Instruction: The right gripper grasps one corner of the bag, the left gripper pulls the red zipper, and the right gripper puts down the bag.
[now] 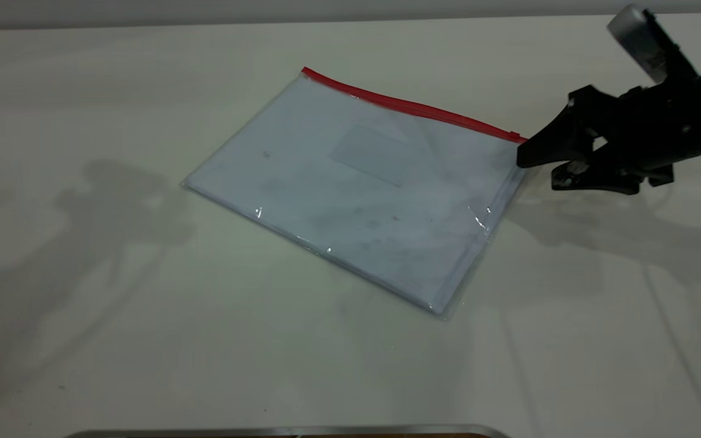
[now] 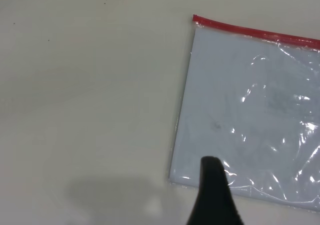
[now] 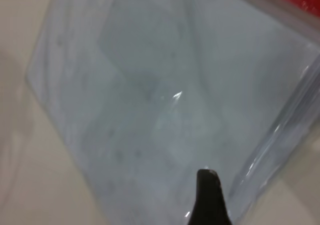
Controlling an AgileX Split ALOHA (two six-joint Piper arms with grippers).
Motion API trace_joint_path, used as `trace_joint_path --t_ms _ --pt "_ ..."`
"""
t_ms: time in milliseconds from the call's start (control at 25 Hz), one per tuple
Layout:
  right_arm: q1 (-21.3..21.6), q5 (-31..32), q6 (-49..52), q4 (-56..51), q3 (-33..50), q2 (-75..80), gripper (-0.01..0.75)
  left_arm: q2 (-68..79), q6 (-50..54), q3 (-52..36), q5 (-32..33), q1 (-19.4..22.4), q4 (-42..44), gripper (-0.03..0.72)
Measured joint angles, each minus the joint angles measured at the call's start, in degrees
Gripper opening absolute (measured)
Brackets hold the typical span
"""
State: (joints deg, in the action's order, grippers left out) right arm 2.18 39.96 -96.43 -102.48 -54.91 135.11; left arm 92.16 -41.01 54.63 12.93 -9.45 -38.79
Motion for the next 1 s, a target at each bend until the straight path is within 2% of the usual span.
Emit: trace_joint_path --t_ms 360,600,1000 --pt "0.0 -0.15 -2.37 -0.05 -8.47 7.16 0.595 0.0 0.0 0.0 0.05 0.0 -0.12 0.59" --pt "0.0 0.55 -5.14 -0.2 -10.66 8.99 0.591 0.0 0.0 0.0 0.0 0.0 -0.16 0.59" --pt "0.0 8.74 -5.86 -0.31 -11.63 12.35 0.591 0.0 0.0 0.0 -0.05 0.0 -1.24 0.59"
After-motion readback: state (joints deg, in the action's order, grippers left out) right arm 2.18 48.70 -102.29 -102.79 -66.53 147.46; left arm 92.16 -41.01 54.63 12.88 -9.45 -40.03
